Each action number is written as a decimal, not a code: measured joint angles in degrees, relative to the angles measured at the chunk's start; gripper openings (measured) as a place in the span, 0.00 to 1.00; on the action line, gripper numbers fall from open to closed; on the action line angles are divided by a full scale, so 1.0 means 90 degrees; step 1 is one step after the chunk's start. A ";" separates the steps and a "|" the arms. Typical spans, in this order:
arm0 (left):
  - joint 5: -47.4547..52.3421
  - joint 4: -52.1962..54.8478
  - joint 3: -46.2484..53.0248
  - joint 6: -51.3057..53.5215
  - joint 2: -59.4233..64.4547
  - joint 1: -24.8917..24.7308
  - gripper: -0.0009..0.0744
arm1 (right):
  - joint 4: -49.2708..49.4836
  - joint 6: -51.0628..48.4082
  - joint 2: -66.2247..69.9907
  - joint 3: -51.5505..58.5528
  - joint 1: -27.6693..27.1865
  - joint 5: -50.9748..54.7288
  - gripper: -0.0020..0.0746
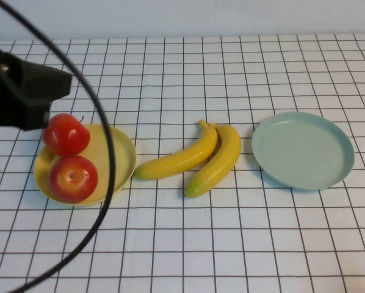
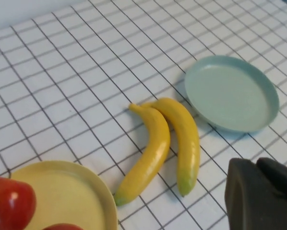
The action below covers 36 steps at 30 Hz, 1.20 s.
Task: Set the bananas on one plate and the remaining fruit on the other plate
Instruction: Put another type of fruit in the right plate
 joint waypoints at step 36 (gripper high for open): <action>-0.4954 0.3958 0.6982 -0.2413 -0.6862 0.1123 0.01 | 0.0000 0.0000 0.0000 0.0000 0.0000 0.0004 0.01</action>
